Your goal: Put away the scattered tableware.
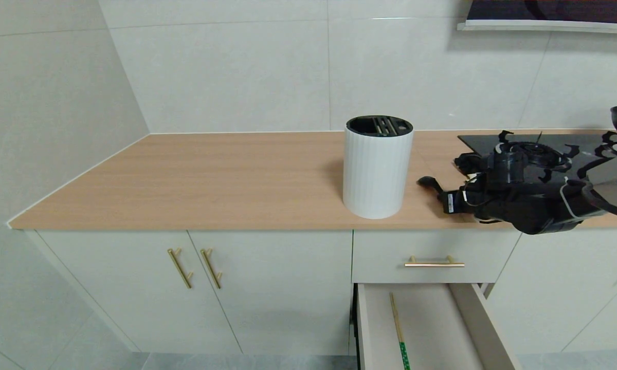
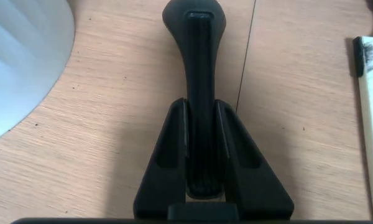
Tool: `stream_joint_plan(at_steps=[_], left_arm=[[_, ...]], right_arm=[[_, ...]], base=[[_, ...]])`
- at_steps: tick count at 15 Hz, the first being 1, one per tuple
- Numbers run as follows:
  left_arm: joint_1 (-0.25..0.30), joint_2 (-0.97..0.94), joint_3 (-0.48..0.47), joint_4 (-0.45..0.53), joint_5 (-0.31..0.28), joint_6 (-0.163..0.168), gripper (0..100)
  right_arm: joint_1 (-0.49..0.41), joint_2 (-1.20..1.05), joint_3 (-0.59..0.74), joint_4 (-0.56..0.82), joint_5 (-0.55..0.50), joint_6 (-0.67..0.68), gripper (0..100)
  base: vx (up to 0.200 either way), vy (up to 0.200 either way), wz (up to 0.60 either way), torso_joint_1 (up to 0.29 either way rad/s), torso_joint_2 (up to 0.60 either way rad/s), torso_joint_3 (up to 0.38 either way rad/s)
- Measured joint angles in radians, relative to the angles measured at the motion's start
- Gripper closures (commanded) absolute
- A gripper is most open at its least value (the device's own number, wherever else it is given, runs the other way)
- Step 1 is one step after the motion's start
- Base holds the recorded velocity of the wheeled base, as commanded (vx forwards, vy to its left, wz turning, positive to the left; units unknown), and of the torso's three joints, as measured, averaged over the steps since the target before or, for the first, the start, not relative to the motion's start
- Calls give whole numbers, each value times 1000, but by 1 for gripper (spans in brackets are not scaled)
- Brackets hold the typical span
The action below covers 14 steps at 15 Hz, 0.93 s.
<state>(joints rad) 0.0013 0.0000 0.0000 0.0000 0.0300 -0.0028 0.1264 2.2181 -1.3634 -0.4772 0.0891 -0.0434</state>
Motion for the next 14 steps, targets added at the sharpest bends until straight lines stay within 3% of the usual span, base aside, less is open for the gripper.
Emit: stream_joint_plan(at_steps=[8,14], left_arm=[[0,0,0,0,0,0,0],[0,0,0,0,0,0,0]], right_arm=[[14,-191,148,57,2,44,100],[44,-519,426,257,-12,121,100]], base=[[0,0,0,0,0,0],[0,0,0,0,0,0]])
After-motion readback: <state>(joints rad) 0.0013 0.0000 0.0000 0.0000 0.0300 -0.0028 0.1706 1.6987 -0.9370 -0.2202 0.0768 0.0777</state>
